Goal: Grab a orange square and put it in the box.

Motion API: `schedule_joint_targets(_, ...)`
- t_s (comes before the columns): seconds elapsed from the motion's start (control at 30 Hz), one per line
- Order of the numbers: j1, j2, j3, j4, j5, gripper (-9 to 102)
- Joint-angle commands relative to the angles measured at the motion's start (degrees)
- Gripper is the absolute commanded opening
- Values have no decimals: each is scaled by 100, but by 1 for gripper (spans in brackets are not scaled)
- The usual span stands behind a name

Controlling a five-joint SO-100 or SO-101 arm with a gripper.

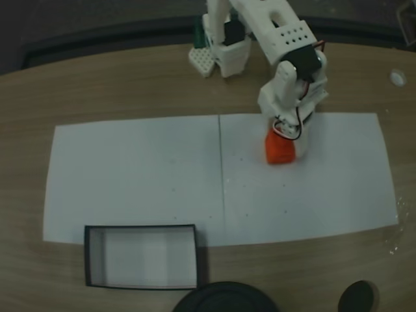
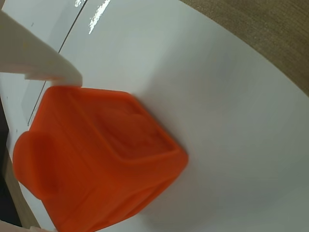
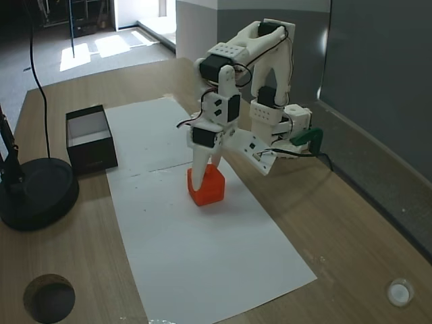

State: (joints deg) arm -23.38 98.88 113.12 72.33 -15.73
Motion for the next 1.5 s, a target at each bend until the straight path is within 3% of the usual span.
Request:
schedule_joint_targets(0.0, 26, -35, 105, -70, -26, 17)
schedule_joint_targets(0.27, 369, 53, -580, 185, -18, 14)
schedule_joint_targets(0.57, 2654, -44, -4403, 1652, -501, 15)
schedule_joint_targets(0.8, 4043, -835, -7330, 1670, -325, 15)
schedule_joint_targets(1.07, 4157, -2804, -9167, 1696, 141, 15)
schedule_joint_targets(1.47, 4166, -4500, -9668, 1670, 220, 15)
